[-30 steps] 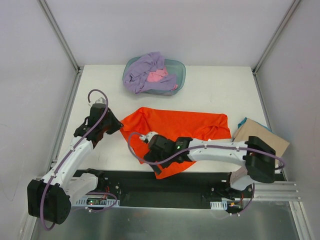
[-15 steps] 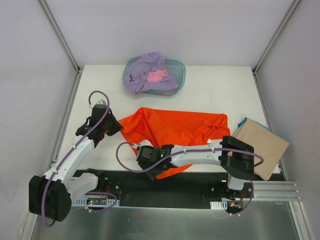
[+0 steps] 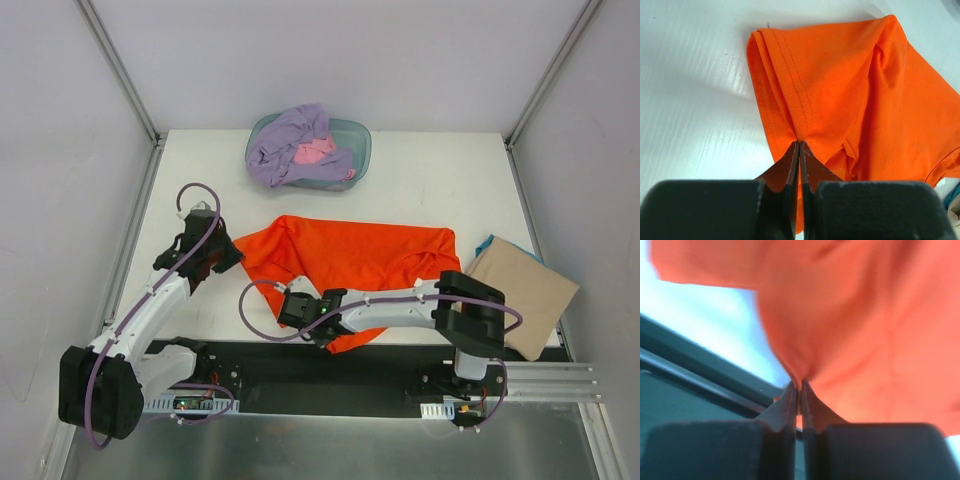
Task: Fold and stack the t-shirts
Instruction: Flatten out the tshirt
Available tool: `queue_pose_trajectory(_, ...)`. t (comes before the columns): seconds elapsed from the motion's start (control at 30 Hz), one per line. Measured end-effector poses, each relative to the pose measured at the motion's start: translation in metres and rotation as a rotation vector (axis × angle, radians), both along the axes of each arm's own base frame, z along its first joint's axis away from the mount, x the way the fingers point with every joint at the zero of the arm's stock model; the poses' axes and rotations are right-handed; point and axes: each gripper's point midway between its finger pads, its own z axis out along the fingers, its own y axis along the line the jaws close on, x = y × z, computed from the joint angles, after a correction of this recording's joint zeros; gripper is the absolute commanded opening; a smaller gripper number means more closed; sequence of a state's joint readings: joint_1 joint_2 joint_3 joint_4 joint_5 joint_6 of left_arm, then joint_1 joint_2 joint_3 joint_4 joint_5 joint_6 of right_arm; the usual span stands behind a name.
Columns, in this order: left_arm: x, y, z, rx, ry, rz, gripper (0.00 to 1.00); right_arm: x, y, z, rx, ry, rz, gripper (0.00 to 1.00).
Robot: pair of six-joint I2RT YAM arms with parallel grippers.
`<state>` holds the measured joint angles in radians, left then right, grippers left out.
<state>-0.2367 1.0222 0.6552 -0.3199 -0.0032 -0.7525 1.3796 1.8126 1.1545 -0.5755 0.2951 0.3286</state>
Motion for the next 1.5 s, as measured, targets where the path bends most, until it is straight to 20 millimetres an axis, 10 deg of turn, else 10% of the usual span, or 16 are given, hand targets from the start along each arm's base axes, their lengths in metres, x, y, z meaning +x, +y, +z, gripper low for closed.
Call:
queue_pose_trajectory(0.6, 0.043, -0.009, 0.022, 0.008, -0.007, -0.002, 0.0, 0.164, -0.149, 0.112, 0.146, -0.324, -0.525, 0.01)
queue_pose_trajectory(0.83, 0.071, -0.015, 0.085, -0.004, -0.169, -0.025, 0.0, 0.205, -0.203, 0.228, 0.249, -0.618, -0.636, 0.01)
queue_pose_trajectory(1.13, 0.034, -0.014, 0.232, -0.076, -0.572, -0.097, 0.0, 0.156, -0.255, 0.377, 0.471, -0.937, -0.565, 0.01)
queue_pose_trajectory(1.5, -0.125, -0.017, 0.426, -0.236, -1.157, -0.327, 0.0, -0.006, -0.268, 0.568, 1.036, -1.169, -0.005, 0.01)
